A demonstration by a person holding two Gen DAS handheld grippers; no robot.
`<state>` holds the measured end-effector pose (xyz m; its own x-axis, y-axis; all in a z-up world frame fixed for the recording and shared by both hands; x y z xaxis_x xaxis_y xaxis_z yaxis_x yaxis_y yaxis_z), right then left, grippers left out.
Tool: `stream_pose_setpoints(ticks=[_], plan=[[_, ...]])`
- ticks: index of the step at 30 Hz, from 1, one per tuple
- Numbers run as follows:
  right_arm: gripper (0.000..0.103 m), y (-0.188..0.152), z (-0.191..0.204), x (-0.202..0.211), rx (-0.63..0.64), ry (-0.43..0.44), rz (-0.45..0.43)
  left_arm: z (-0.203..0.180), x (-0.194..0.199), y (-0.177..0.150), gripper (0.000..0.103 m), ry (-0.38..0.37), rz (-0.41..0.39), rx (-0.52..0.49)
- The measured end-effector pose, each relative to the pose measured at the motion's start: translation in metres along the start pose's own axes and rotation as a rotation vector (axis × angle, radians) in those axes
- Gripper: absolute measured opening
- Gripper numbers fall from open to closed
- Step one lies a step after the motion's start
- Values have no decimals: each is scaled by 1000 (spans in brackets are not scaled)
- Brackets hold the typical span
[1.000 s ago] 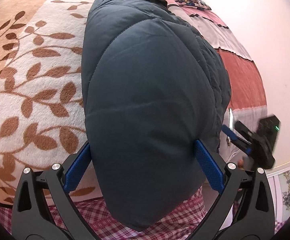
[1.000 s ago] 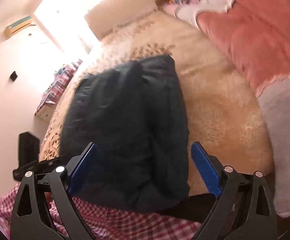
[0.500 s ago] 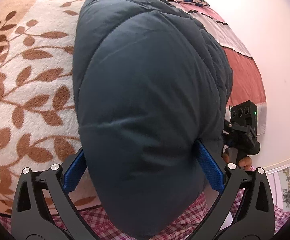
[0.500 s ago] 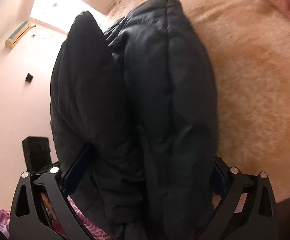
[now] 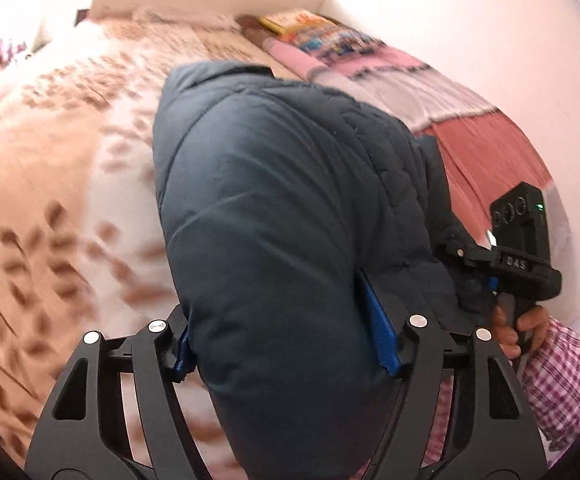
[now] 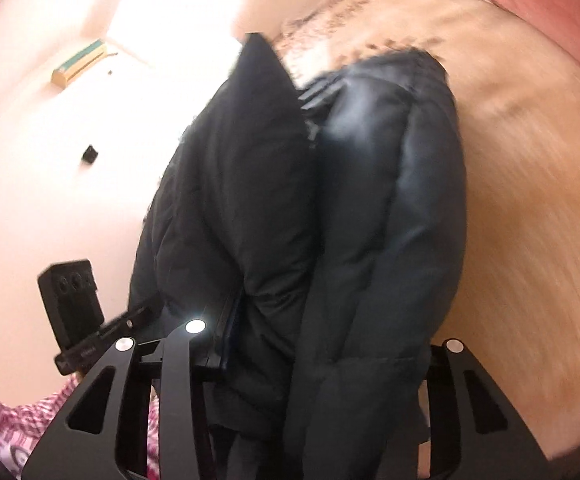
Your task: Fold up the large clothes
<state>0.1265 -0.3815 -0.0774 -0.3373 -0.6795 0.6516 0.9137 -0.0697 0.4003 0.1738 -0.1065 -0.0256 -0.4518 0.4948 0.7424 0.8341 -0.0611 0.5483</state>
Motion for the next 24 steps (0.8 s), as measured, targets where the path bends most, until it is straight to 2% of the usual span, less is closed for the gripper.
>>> stream_pose_setpoints(ticks=[5, 8, 11, 14, 16, 19, 24], plan=[[41, 49, 35, -50, 81, -26, 14, 63, 7, 35, 68, 78, -48, 62], [41, 66, 49, -84, 110, -45, 43, 93, 3, 38, 68, 111, -45, 92], [41, 68, 49, -110, 106, -66, 88, 113, -4, 29, 70, 81, -38, 136], [48, 62, 39, -116, 83, -74, 99, 118, -7, 24, 75, 81, -50, 148], [63, 58, 31, -116, 52, -91, 100, 118, -8, 20, 79, 90, -47, 163], [71, 63, 27, -114, 21, -112, 93, 118, -5, 20, 81, 104, -34, 179], [71, 65, 36, -91, 40, -170, 59, 123, 12, 9, 81, 136, -34, 209]])
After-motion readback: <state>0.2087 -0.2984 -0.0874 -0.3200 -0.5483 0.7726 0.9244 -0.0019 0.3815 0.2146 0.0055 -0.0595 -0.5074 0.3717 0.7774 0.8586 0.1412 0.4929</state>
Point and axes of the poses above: each gripper's, at about its wrist camera, not at the fingertips, and x roughly against the way its jaws point, z to its left, y to its top, the point moved 7 cm from there along -x, roughly the way its jaws point, and after that the axes turned 9 degrees about z, right-handed, at the moved point
